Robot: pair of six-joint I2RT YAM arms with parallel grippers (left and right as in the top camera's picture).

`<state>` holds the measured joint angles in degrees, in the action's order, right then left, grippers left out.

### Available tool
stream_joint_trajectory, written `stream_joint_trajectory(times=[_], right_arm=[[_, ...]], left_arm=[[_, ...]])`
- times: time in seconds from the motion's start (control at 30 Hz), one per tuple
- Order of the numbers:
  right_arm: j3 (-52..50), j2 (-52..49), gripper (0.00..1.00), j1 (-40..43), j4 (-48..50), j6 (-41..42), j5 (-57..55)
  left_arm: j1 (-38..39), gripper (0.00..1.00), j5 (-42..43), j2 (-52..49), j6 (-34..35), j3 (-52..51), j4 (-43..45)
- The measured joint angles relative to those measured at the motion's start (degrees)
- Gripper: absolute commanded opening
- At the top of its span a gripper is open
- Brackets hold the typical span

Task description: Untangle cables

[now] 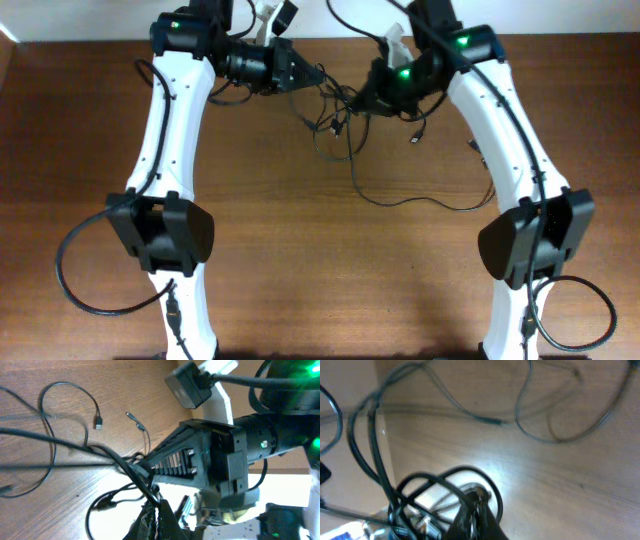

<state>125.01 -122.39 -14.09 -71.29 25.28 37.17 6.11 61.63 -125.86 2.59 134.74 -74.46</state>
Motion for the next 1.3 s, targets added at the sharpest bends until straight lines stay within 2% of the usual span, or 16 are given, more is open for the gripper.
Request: stream_joint_trajectory(times=[0.03, 0.07, 0.17, 0.2, 0.23, 0.27, 0.33, 0.4, 0.47, 0.57, 0.67, 0.73, 0.8, 0.93, 1.13, 1.3], right_arm=[[0.6, 0.2, 0.04, 1.5, -2.0, -0.3, -0.1], [-0.4, 0.4, 0.04, 3.3, -7.8, -1.7, -7.5], [-1.9, -1.0, 0.04, 11.1, -11.6, -3.0, -21.3], [-1.9, -1.0, 0.09, 11.9, -11.7, -4.1, -23.6], [-1.9, -1.0, 0.29, 11.9, -10.2, -7.7, -20.0], [-1.9, -1.0, 0.39, 11.9, -9.3, -9.7, -17.2], [-1.9, -1.0, 0.54, 10.9, -6.6, -14.7, -4.2], [-2.0, -1.0, 0.54, 8.4, -1.6, -15.3, 6.7], [-2.0, -1.0, 0.54, 5.8, 3.3, -10.5, 11.9], [-2.0, -1.0, 0.55, 3.3, 9.2, -3.8, 14.6], [-2.0, -1.0, 0.55, 1.9, 8.4, 0.4, 11.4], [-2.0, -1.0, 0.71, 0.8, 5.7, 3.8, 4.5], [-2.0, -1.0, 0.76, 1.8, 5.4, 5.9, 2.5], [-2.0, -1.1, 0.76, 6.4, 3.6, 6.7, 1.2], [-6.3, -3.9, 0.70, 1.7, 4.1, 0.2, 6.0], [-6.3, -3.9, 0.65, -0.7, 4.1, -1.4, 6.8]], left_arm=[[-1.3, 0.00, 2.0, -0.3, 0.0, -0.6, -0.3], [-3.1, 0.00, 3.8, -0.3, 0.0, -0.5, 1.0], [-15.2, 0.00, 5.3, 0.0, 0.0, 0.4, 1.5], [-16.2, 0.00, 5.4, 0.0, 0.0, 0.4, 1.5], [-15.8, 0.00, 5.5, 0.0, 0.0, 0.4, 1.4], [-15.1, 0.00, 5.7, 0.0, 0.0, 0.5, 1.4], [-12.8, 0.00, 5.7, 0.0, 0.0, 0.5, 1.4], [-8.5, 0.00, 4.1, 0.0, 0.0, 0.5, 1.4], [-4.9, 0.00, 2.4, 0.0, 0.0, 0.5, 1.4], [-0.9, 0.00, 1.7, 0.0, 0.0, 0.5, 1.4], [1.8, 0.00, 1.3, 0.0, 0.0, 0.5, 1.4], [2.5, 0.00, 2.8, 0.0, 0.0, 0.5, 1.4], [2.4, 0.00, 3.6, 0.0, 0.0, 0.5, 1.0], [2.5, 0.00, 4.0, 0.0, -2.3, 0.5, -0.1], [2.5, 0.00, 4.0, 0.0, -2.6, 0.5, -0.1], [2.5, 0.00, 4.0, 0.0, -2.6, 0.5, -0.8]])
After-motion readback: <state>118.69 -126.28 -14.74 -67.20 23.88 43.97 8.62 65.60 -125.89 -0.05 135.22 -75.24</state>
